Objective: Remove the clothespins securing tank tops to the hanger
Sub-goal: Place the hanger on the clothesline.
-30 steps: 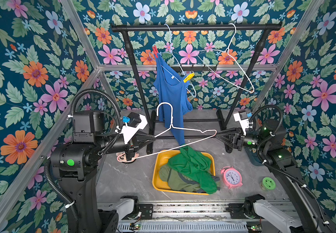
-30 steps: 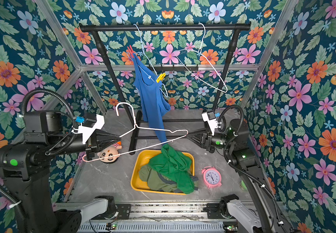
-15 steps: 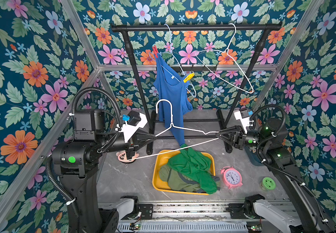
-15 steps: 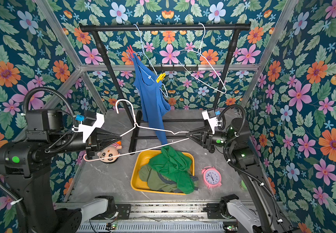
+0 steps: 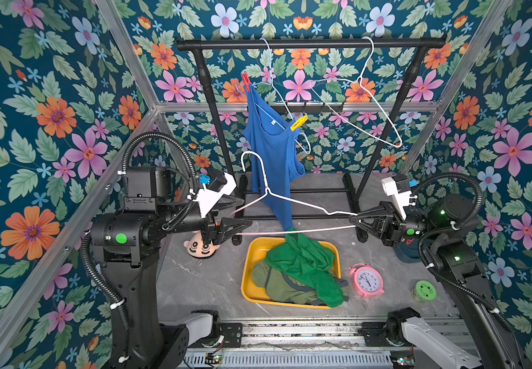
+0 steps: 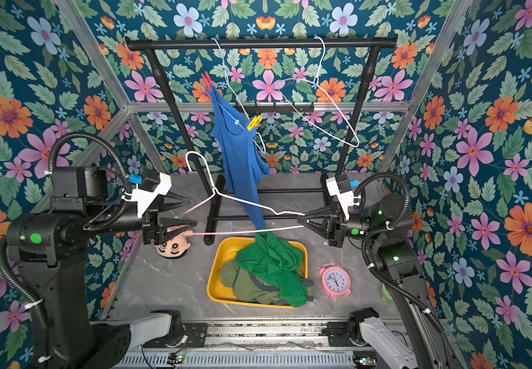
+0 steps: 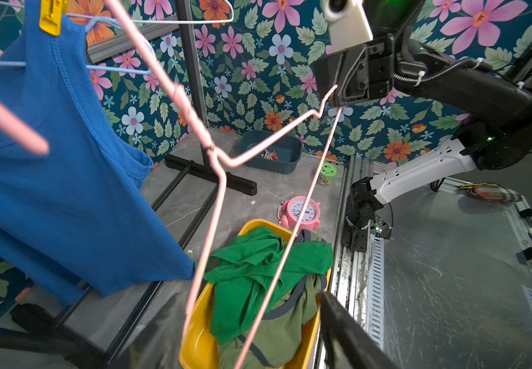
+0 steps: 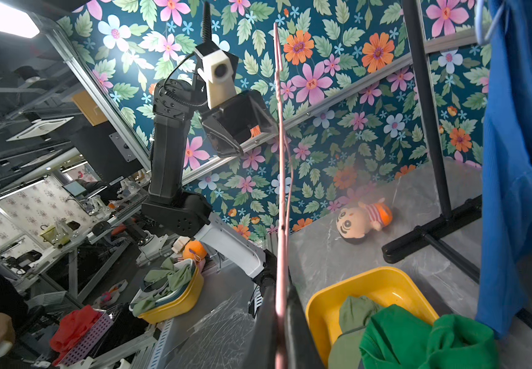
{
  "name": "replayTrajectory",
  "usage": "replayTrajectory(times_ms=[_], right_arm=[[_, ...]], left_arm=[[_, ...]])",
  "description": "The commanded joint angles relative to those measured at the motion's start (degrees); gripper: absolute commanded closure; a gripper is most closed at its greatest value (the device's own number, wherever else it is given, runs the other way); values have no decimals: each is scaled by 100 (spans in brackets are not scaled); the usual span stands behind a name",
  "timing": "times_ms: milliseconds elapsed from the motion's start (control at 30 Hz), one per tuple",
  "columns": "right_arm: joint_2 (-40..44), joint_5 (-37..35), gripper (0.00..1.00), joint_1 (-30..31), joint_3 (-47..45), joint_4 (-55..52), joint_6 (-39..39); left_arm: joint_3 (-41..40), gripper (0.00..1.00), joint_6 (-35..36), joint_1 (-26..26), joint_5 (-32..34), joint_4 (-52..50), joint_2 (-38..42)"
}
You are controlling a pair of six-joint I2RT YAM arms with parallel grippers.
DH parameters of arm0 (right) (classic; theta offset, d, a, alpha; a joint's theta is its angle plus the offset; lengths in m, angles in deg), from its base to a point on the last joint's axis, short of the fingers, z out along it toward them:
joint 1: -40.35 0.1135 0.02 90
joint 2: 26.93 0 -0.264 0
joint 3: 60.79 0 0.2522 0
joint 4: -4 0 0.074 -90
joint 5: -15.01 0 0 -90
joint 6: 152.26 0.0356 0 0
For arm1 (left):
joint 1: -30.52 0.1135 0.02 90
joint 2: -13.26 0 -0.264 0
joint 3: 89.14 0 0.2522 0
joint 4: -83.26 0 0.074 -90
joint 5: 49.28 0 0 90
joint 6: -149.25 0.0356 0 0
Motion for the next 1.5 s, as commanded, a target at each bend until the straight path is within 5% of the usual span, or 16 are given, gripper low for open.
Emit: replayTrajectory(times_ms=[0, 100, 233, 433, 833, 1167, 1467], right_arm=[[106, -111, 100, 6, 190, -118, -177], [157, -287, 100, 9, 452, -543, -404], [148, -643, 100, 4, 1198, -2477, -1519], [375, -2658, 100, 10, 1698, -4121, -2460], [375, -4999, 100, 5, 3088, -6391, -3112], [400, -5533, 100, 3, 3402, -6009, -3082], [-47, -5315, 100, 10, 3349, -4098, -2848]], left_arm=[[-75, 27, 41, 0, 229, 94, 23], [-179, 26, -37, 0, 489, 263, 89], [-375, 24, -194, 0, 958, 629, 300], [-459, 22, -574, 0, 1307, 1009, 311], [-442, 19, -688, 0, 1312, 1370, 280], [-713, 19, -904, 1, 1242, 1777, 346], [-964, 19, -1020, 0, 1200, 1982, 375]])
